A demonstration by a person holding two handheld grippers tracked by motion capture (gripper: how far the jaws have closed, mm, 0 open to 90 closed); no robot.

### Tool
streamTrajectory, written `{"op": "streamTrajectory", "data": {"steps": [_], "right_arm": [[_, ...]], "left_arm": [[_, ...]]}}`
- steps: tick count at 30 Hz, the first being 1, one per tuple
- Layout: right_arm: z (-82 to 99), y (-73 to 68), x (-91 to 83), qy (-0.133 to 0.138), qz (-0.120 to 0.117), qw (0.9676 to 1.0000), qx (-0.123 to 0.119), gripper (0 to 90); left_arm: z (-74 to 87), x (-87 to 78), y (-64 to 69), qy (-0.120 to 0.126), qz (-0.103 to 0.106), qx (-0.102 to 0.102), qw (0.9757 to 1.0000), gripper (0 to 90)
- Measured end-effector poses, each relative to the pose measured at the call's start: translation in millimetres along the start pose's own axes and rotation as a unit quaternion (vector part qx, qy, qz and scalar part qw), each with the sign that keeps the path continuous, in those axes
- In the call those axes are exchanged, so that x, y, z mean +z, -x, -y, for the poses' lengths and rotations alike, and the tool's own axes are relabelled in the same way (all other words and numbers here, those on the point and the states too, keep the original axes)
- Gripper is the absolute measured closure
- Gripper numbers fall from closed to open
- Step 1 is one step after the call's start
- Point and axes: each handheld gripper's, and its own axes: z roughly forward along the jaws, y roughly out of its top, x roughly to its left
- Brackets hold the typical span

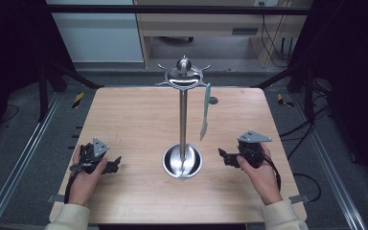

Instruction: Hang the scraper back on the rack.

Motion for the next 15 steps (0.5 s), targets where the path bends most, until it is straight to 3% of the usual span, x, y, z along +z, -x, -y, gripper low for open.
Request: {"op": "streamTrajectory", "data": {"steps": [4, 9, 11, 15], "right_arm": [[3.1, 1.8, 6.8, -0.009, 0.003, 1.0000, 0.000, 12.8], [11.2, 3.7, 14.2, 0.010, 0.010, 0.9999, -0.003, 15.7], [16.0, 7.3, 17.6, 0.012, 0.001, 0.9999, 0.010, 15.7], [24.8, 13.3, 20.2, 0.029, 0.007, 0.9992, 0.027, 17.4]], "left_arm": [[0.0, 0.0, 0.4, 0.000, 0.001, 0.001, 1.0000, 2.9], [-0.3, 0.2, 0.9, 0.001, 0.003, 0.000, 1.0000, 2.9], [-0.6, 0.1, 1.0, 0.001, 0.003, 0.001, 1.0000, 2.9], [-1.2, 0.0, 0.9, 0.003, 0.003, 0.001, 1.0000, 2.9]]}}
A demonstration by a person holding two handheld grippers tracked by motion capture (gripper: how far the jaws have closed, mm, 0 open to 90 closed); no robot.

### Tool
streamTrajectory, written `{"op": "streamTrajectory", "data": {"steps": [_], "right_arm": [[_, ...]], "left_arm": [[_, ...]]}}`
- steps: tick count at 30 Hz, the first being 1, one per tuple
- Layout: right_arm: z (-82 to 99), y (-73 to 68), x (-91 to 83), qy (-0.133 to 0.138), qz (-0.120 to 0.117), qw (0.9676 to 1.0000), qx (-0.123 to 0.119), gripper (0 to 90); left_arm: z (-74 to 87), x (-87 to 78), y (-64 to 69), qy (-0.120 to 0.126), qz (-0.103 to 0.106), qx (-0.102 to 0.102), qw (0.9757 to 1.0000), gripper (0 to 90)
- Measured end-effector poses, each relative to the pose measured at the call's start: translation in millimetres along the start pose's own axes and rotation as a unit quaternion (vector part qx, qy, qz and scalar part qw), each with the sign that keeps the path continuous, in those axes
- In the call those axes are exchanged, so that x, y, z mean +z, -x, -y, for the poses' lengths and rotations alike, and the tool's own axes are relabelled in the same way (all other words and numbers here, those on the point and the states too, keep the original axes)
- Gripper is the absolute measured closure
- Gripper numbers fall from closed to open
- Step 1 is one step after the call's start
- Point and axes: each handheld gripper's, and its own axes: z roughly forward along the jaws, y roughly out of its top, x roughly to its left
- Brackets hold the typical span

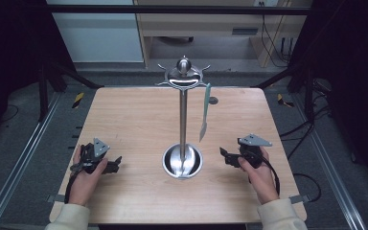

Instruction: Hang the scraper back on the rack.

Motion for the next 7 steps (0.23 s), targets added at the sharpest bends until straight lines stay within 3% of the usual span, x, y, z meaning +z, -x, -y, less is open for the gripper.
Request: {"op": "streamTrajectory", "data": {"steps": [3, 7], "right_arm": [[4.2, 2.5, 1.0, -0.011, 0.007, 0.9999, -0.005, 16.7], [7.1, 4.9, 0.4, -0.008, 0.014, 0.9998, 0.009, 16.2]], "left_arm": [[-0.3, -0.3, 0.0, 0.000, 0.000, 0.001, 1.0000, 2.9], [-0.9, -1.2, -0.1, 0.005, 0.000, -0.001, 1.0000, 2.9]]}}
